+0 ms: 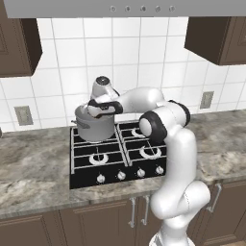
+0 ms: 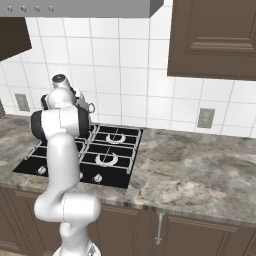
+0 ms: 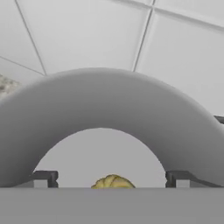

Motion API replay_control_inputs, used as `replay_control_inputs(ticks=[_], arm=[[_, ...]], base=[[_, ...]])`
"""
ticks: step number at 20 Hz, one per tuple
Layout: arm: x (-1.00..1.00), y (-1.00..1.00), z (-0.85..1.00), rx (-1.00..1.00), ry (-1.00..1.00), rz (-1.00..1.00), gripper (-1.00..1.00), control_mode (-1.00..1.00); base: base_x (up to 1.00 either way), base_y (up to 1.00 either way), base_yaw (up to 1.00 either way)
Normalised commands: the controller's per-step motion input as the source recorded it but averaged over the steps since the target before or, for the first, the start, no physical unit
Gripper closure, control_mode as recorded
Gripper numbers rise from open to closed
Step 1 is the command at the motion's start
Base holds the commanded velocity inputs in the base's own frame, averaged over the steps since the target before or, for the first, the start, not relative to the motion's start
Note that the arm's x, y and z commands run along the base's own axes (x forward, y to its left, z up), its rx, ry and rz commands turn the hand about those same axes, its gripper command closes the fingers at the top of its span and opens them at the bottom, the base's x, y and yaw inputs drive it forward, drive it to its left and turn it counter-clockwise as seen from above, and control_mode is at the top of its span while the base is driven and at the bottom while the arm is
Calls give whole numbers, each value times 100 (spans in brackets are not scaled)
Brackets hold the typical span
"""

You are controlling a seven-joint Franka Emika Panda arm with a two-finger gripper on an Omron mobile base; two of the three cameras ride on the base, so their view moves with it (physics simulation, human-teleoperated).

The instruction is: Turn on the burner for the pot on the stove. Wait thirty seconds for the pot to heat up. Then add the squash to the pot.

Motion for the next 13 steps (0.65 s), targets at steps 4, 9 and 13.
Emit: replay_control_inputs(ticks=[4, 9, 13], arm=[[-15, 6, 79, 0, -15, -4, -100, -100], [-96, -62, 85, 2, -38, -7, -100, -100], [-100, -100, 22, 3, -40, -7, -100, -100]], base=[[0, 0, 0], [0, 0, 0], [0, 0, 0]])
